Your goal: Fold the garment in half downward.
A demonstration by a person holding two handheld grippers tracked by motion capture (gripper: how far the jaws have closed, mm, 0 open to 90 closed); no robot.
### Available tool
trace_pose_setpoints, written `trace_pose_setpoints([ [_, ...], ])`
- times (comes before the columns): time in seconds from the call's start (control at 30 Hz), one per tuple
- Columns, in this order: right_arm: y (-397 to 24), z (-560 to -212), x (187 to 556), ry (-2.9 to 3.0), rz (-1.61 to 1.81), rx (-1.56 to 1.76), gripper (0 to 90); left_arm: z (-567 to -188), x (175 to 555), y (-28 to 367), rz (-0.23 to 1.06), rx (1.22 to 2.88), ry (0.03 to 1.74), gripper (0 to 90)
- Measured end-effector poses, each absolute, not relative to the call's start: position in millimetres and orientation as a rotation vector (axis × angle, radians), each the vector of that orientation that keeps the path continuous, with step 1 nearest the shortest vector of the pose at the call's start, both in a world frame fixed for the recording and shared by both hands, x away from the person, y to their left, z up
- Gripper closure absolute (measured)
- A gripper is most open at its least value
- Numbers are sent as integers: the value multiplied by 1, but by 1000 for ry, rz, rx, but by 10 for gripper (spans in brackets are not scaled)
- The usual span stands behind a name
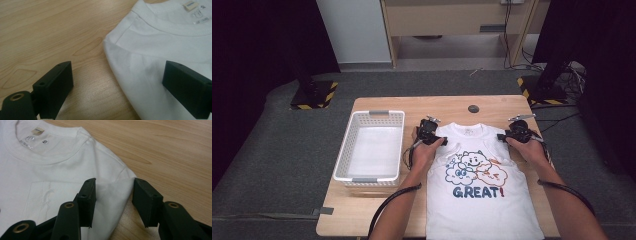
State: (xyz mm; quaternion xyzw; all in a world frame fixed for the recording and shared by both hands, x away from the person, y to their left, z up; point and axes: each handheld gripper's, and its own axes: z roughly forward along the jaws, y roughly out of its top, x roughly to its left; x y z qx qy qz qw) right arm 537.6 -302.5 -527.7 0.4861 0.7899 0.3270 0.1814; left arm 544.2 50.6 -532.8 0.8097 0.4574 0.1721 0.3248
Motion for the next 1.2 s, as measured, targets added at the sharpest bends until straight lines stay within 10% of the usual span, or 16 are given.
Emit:
trace_pose_setpoints([
  [0.4, -302, -527, 538, 2236, 930, 1374, 586, -533, 543, 48, 478, 2090, 1186, 208],
  [1.2, -297, -527, 533, 2230, 1011, 1396, 853, -529, 530, 38, 407, 2094, 1118, 821],
])
